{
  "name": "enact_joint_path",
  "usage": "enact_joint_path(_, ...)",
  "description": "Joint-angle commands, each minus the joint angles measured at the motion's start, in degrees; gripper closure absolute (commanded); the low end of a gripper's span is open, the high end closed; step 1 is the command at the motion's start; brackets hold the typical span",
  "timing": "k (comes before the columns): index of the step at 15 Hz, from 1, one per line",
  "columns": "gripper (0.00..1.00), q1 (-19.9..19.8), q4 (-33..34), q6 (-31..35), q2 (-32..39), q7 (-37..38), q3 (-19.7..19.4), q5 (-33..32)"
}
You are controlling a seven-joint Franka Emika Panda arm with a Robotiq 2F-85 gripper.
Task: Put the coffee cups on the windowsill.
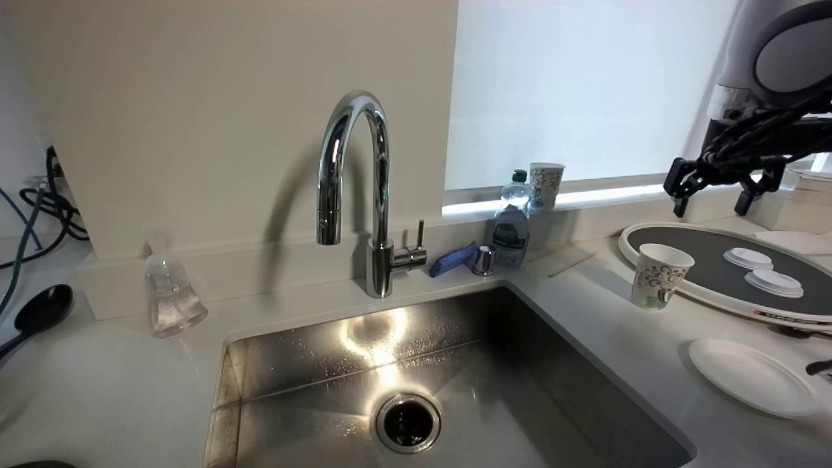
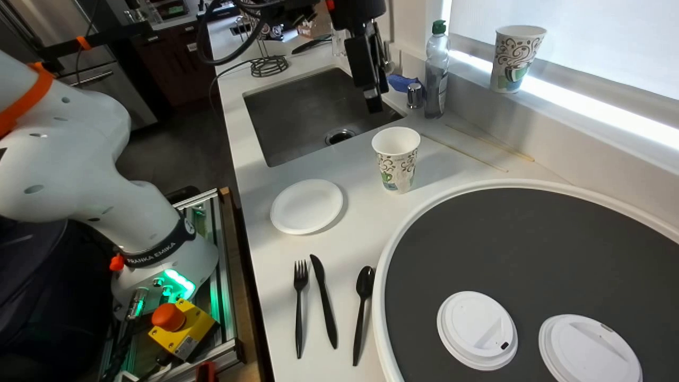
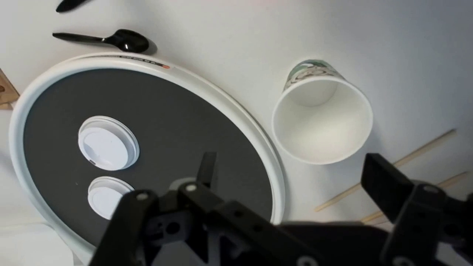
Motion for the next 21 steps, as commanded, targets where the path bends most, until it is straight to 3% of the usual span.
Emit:
enact_joint_path(1, 0.0, -1.5, -3.0, 2.6, -0.2, 2.8, 0.0, 0.1)
enact_joint_path(16, 0.01, -4.5, -12.5, 20.2, 1.8, 17.8, 0.6, -0.6)
enact_joint_path(20, 0.14, -5.3, -13.4, 21.9, 2.3, 19.8, 0.7, -0.6)
enact_joint_path(21, 0.27, -5.4, -13.6, 21.9, 2.4, 20.1, 0.7, -0.5)
